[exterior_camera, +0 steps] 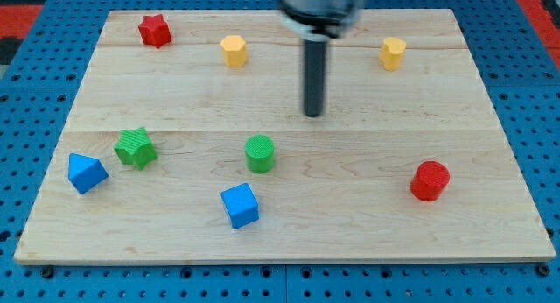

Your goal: Push the red circle towards up a bit

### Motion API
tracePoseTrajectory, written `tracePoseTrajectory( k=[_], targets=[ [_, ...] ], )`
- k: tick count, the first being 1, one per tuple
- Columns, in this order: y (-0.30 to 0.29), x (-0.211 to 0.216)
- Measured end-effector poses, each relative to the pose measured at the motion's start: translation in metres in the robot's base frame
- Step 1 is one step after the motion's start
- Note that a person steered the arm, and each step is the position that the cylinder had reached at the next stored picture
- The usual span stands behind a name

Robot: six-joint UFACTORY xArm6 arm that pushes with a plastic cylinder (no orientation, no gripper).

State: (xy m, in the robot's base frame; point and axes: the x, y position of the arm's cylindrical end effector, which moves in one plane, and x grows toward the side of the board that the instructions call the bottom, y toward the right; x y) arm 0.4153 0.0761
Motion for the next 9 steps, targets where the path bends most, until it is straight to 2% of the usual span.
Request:
tracePoseTrajectory(
  k=[1,2,3,4,5,8,9],
  targets=[
    [0.088,0.026],
    [0.165,0.100],
    [0.164,0.155],
    [0.105,0.148],
    [0.101,0.111],
    [0.112,0.130],
    [0.091,0.138]
  ],
)
